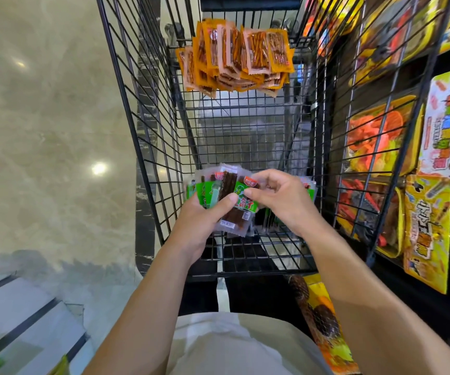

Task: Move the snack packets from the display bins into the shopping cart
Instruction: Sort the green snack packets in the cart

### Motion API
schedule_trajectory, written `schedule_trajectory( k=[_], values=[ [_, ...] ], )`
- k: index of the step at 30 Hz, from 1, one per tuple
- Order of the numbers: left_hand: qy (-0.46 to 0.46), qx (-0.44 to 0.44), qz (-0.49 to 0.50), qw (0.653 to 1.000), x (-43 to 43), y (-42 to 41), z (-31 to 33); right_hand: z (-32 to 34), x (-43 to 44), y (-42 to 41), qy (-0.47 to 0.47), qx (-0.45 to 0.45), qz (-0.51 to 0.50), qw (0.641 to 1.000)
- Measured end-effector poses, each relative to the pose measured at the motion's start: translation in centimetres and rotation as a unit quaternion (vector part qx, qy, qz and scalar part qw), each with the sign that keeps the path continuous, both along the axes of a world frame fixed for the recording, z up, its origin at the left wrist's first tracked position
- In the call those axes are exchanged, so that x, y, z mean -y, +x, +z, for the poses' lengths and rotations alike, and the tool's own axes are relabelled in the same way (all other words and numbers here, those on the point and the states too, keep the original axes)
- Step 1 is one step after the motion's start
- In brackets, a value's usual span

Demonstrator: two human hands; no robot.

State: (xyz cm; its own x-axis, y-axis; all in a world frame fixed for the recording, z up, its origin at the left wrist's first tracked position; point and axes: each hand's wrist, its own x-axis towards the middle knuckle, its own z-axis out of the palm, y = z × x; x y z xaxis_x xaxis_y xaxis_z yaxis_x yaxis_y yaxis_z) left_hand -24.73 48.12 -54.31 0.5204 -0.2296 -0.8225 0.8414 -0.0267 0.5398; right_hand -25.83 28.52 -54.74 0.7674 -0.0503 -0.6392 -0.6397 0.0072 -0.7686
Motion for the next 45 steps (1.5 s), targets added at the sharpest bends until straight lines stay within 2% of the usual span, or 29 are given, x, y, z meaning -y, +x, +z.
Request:
schedule_trajectory(
  k=[4, 6, 8, 9, 11, 13, 15, 21, 25, 28, 33, 36, 39, 42, 45],
  values=[
    [0.029, 0.035, -0.057, 0.997, 0.0, 0.4, -0.8, -0.5, -0.6, -0.4, 0.011, -0.008, -0.013, 1.0],
    [0.045, 0.037, -0.05, 0.997, 0.0, 0.4, -1.3, -0.8, 0.3, -0.5, 0.02, -0.008, -0.027, 0.999],
    [0.05, 0.033, -0.024, 0.998, -0.1, 0.5, -1.6, -1.7, 2.2, -0.6, -0.041, -0.012, -0.025, 0.999],
    [0.05, 0.031, -0.01, 0.998, -0.2, 0.6, -1.7, -2.2, 3.5, -0.6, -0.105, -0.019, 0.01, 0.994],
    [0.055, 0.034, 0.002, 0.998, -0.4, 0.7, -1.8, -3.5, 5.5, -0.9, -0.213, -0.046, 0.143, 0.965],
    [0.057, 0.037, 0.002, 0.998, -0.3, 0.9, -1.9, -4.7, 6.2, -1.6, -0.245, -0.089, 0.262, 0.929],
    [0.053, 0.036, 0.004, 0.998, -0.1, 0.9, -1.9, -5.9, 5.9, -2.5, -0.238, -0.107, 0.305, 0.916],
    [0.074, 0.027, 0.018, 0.997, 0.0, 0.6, -2.4, -6.9, 6.7, -2.1, -0.317, -0.028, 0.284, 0.904],
    [0.079, 0.023, 0.017, 0.996, 0.0, 0.6, -2.6, -7.1, 6.5, -2.3, -0.288, -0.025, 0.272, 0.918],
    [0.076, 0.023, 0.017, 0.997, 0.1, 0.7, -2.6, -7.1, 6.8, -2.4, -0.279, -0.053, 0.242, 0.928],
    [0.084, 0.02, 0.011, 0.996, 0.2, 0.6, -2.9, -7.6, 5.8, -3.7, -0.313, -0.121, 0.103, 0.936],
    [0.085, 0.019, 0.01, 0.996, 0.2, 0.4, -3.0, -7.9, 5.2, -4.1, -0.306, -0.194, 0.022, 0.932],
    [0.084, 0.015, 0.01, 0.996, 0.3, 0.3, -3.1, -8.2, 5.4, -4.1, -0.264, -0.258, 0.043, 0.928],
    [0.091, 0.01, 0.006, 0.996, 0.4, 0.2, -2.8, -7.8, 5.8, -4.2, -0.244, -0.251, 0.026, 0.936],
    [0.085, 0.008, 0.007, 0.996, 0.4, 0.3, -2.1, -5.9, 6.5, -3.9, -0.26, -0.204, 0.006, 0.944]
  ],
)
